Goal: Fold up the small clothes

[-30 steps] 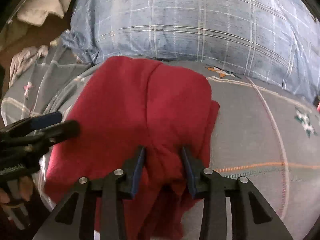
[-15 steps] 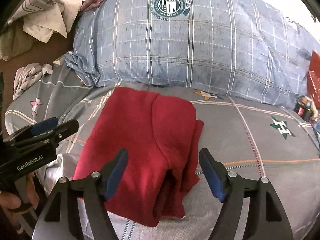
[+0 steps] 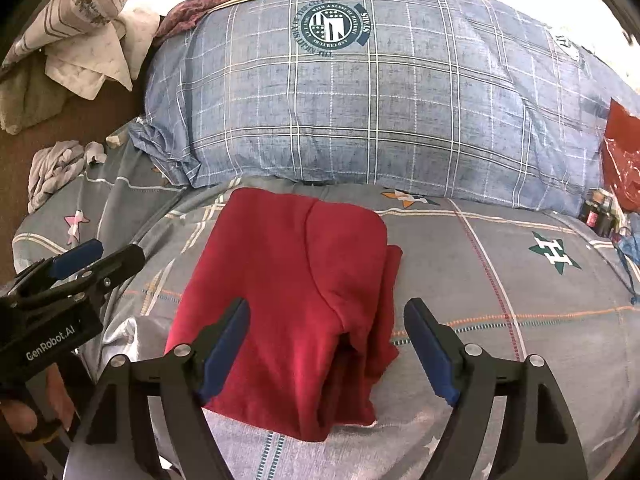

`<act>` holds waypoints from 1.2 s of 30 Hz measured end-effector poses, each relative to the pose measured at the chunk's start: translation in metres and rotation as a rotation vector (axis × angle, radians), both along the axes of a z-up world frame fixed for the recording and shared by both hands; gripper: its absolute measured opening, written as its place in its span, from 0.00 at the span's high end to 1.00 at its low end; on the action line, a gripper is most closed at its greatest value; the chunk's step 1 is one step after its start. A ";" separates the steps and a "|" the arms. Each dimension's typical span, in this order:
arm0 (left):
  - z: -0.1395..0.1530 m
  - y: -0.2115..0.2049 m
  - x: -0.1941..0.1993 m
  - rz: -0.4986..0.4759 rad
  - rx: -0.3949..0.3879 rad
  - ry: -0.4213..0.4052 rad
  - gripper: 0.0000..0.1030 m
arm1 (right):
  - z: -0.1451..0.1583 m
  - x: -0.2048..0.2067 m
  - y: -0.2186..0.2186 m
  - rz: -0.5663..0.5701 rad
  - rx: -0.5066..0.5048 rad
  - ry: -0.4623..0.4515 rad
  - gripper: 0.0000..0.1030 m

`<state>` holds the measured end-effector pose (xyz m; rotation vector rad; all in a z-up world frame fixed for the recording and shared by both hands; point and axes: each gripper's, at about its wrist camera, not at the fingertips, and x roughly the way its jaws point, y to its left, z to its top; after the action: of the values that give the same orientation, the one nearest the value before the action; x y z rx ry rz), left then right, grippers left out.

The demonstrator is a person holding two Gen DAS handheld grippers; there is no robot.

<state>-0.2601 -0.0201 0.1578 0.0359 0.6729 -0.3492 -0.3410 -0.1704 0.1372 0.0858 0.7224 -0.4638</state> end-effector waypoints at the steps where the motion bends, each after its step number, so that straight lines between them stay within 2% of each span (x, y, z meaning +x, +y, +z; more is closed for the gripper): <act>1: 0.001 0.000 -0.001 -0.002 0.002 -0.003 0.31 | 0.000 0.000 0.000 0.001 0.001 0.001 0.21; 36: -0.004 0.005 0.001 -0.031 0.032 -0.032 0.32 | -0.005 0.007 0.003 0.012 0.022 0.017 0.21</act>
<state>-0.2594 -0.0149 0.1537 0.0826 0.6472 -0.3668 -0.3337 -0.1670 0.1326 0.0980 0.7442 -0.4461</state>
